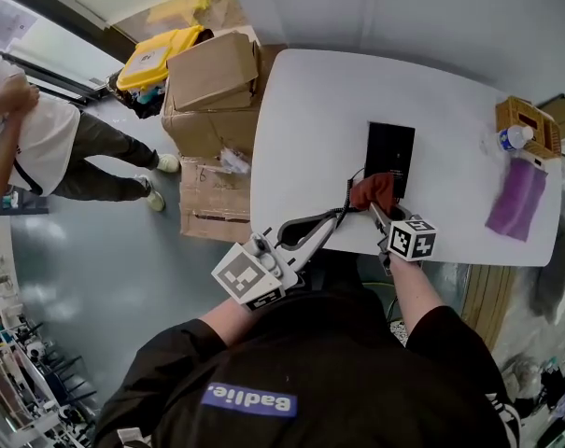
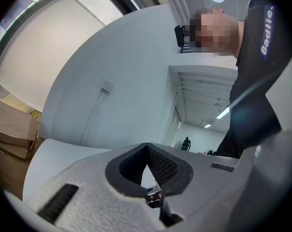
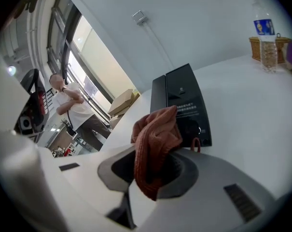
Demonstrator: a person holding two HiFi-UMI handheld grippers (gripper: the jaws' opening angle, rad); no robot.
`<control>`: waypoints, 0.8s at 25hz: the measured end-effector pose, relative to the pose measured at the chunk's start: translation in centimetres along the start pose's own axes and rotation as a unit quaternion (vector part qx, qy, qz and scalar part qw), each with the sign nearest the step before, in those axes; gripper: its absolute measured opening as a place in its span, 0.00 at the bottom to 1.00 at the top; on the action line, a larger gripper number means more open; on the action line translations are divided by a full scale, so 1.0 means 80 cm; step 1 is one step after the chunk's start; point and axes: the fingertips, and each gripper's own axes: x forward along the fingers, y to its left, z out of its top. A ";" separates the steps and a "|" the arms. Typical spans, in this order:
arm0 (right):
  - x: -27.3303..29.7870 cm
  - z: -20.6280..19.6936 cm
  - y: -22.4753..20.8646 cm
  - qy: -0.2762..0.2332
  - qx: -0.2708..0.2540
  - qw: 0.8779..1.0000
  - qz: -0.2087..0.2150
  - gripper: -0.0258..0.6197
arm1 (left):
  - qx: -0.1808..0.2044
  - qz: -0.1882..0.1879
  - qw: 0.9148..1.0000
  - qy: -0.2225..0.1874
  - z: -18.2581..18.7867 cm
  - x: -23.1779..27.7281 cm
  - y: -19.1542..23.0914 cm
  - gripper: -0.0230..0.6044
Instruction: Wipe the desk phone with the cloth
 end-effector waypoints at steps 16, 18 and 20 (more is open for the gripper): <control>-0.066 0.123 -0.013 -0.095 0.003 0.995 0.021 0.18 | 0.027 -0.020 0.999 -0.011 0.028 0.045 -0.025 0.05; -0.064 0.146 -0.025 -0.102 -0.003 0.994 0.027 0.18 | 0.028 -0.011 0.999 -0.012 0.026 0.057 -0.022 0.05; -0.060 0.165 -0.035 -0.105 -0.009 0.994 0.035 0.18 | 0.029 -0.002 0.999 -0.014 0.024 0.069 -0.020 0.05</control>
